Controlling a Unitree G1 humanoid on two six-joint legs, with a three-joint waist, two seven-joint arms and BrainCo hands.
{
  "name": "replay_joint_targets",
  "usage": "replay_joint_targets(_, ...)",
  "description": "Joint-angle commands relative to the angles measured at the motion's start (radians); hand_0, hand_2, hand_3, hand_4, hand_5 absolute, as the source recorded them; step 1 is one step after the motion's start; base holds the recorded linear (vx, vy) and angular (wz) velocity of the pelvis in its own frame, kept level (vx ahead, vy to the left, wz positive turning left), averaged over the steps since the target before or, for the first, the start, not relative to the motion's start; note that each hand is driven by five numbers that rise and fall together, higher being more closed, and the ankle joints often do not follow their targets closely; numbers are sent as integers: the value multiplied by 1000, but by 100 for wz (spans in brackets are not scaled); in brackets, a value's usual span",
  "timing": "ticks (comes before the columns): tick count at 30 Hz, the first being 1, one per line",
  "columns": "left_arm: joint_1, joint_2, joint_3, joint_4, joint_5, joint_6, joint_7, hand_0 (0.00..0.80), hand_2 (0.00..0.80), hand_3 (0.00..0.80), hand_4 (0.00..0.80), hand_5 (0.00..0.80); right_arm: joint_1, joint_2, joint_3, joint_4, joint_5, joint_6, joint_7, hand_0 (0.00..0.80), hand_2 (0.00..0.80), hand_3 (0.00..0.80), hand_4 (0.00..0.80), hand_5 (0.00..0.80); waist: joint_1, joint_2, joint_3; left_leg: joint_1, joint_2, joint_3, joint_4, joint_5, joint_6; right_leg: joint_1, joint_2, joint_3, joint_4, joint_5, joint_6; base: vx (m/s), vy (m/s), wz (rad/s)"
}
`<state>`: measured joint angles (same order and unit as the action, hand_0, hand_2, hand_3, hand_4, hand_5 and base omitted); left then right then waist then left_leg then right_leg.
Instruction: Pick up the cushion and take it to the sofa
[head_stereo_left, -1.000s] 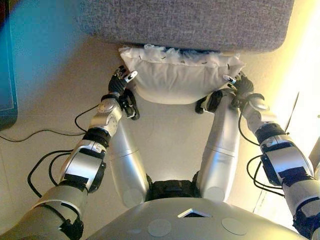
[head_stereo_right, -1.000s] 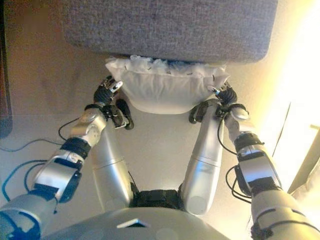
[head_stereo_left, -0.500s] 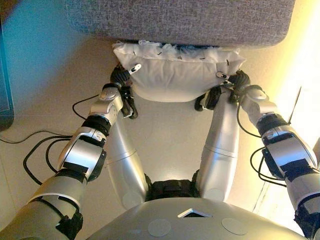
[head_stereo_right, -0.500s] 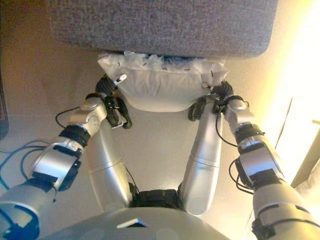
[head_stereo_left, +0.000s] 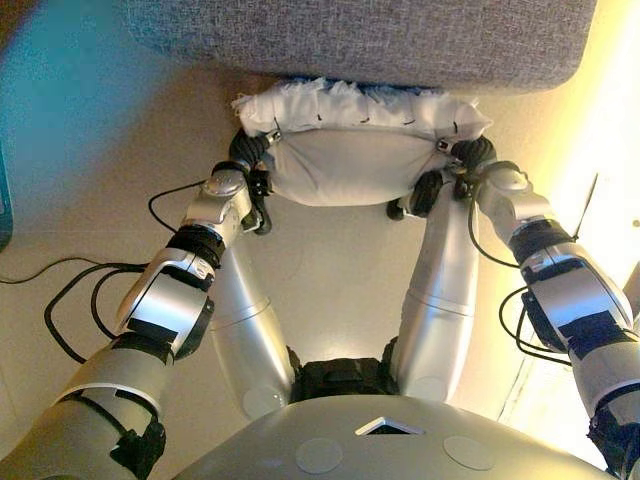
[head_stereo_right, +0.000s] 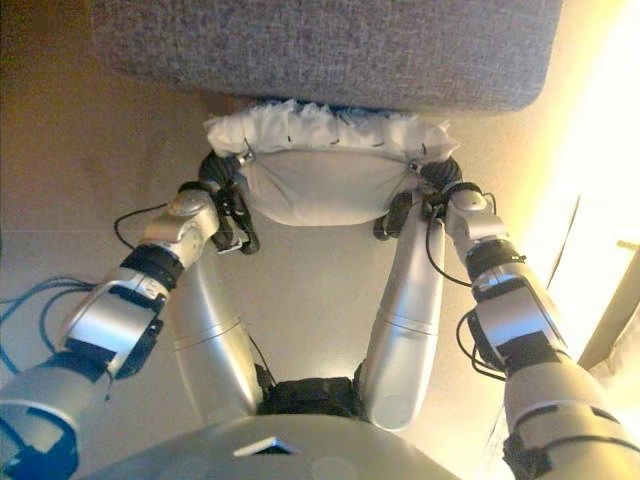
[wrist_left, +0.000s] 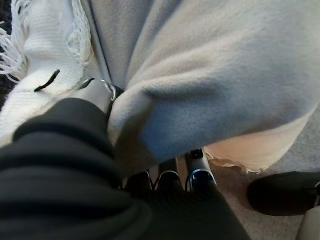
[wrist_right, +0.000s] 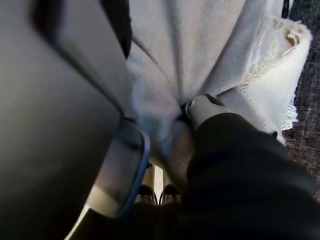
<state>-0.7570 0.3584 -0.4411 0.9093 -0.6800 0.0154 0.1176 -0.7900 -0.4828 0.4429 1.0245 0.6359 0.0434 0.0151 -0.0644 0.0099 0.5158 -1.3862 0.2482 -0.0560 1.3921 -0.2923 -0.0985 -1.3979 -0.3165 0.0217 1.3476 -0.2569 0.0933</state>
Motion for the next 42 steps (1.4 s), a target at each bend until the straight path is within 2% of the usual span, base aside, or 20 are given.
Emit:
replay_joint_targets(1,15,-36,26,-85,1,-55,6,800,800,800,800,800,19,123,-5,-127,27,-40,39,800,800,800,800,800,30,27,-10,38,-47,-53,-53,0,-21,60,-10,92,-134,117,51,-29,169,-2)
replay_joint_targets(4,40,-51,30,-101,14,-84,15,800,800,800,800,800,28,117,-10,-136,0,-49,51,800,800,800,800,800,41,25,-2,50,-109,-51,-73,-2,-10,77,11,104,-196,157,55,-46,200,-22)
replay_joint_targets(6,51,-58,32,-104,18,-86,12,800,800,800,800,800,36,111,-11,-135,6,-55,43,800,800,800,800,800,41,28,2,53,-106,-34,-75,-4,3,86,10,105,-212,170,53,2,174,-55)
replay_joint_targets(10,95,-67,39,-91,-6,-100,5,800,800,800,800,800,83,112,-23,-125,4,-70,62,800,800,800,800,800,31,34,3,50,-105,-9,-42,-14,9,94,18,131,-252,265,56,82,221,-13)
replay_joint_targets(12,131,-66,36,-104,5,-98,20,800,800,800,800,800,145,126,-28,-161,9,-76,68,800,800,800,800,800,27,35,4,49,-109,1,-25,-8,17,95,37,144,-244,301,48,141,139,-3)
replay_joint_targets(15,145,-60,41,-108,-13,-111,20,800,800,800,800,800,193,135,-22,-198,8,-72,59,800,800,800,800,800,34,36,4,44,-97,17,-30,27,36,105,60,143,-122,220,16,-10,134,-24)
replay_joint_targets(16,137,-61,43,-107,-15,-123,18,800,800,800,800,800,187,132,-18,-194,12,-76,58,800,800,800,800,800,41,40,4,43,-92,19,-52,48,35,112,56,141,-88,184,6,-113,127,-31)
replay_joint_targets(18,115,-63,43,-112,-14,-140,17,800,800,800,800,800,160,129,-19,-180,18,-89,66,800,800,800,800,800,57,45,4,55,-91,15,-122,87,23,141,41,133,-104,165,3,-174,63,-30)
replay_joint_targets(20,82,-61,38,-104,-14,-162,17,800,800,800,800,800,123,131,-20,-160,28,-111,79,800,800,800,800,800,68,43,4,81,-95,4,-214,116,6,185,21,124,-208,202,16,-164,-55,10)
replay_joint_targets(22,48,-56,37,-87,0,-172,18,800,800,800,800,800,99,136,-17,-146,43,-135,89,800,800,800,800,800,73,37,4,97,-96,0,-274,129,-4,214,-4,113,-333,279,35,-96,-177,-2)
replay_joint_targets(24,43,-49,34,-74,-15,-178,22,800,800,800,800,800,96,141,-12,-143,48,-141,95,800,800,800,800,800,69,35,4,87,-95,-1,-265,131,-7,198,-20,114,-384,348,48,5,-161,-54)
replay_joint_targets(26,57,-41,36,-71,-33,-181,24,800,800,800,800,800,110,140,-9,-153,48,-131,101,800,800,800,800,800,59,37,4,65,-92,-5,-230,117,-8,170,-21,125,-404,383,65,73,-125,-11)
replay_joint_targets(28,93,-33,38,-72,-42,-182,10,800,800,800,800,800,153,147,1,-173,40,-124,90,800,800,800,800,800,54,40,4,46,-94,-22,-189,118,-3,137,5,142,-337,360,64,115,-132,2)
replay_joint_targets(31,120,-35,38,-92,-40,-182,17,800,800,800,800,800,181,155,8,-202,37,-122,70,800,800,800,800,800,56,37,4,25,-82,-36,-161,129,-7,110,0,135,-290,333,67,33,-110,8)
replay_joint_targets(42,48,-37,28,-53,-59,-216,-14,800,800,800,800,800,99,119,-14,-143,73,-162,70,800,800,800,800,800,55,34,4,81,-88,-64,-277,177,-27,151,8,110,-320,281,80,-31,-90,7)
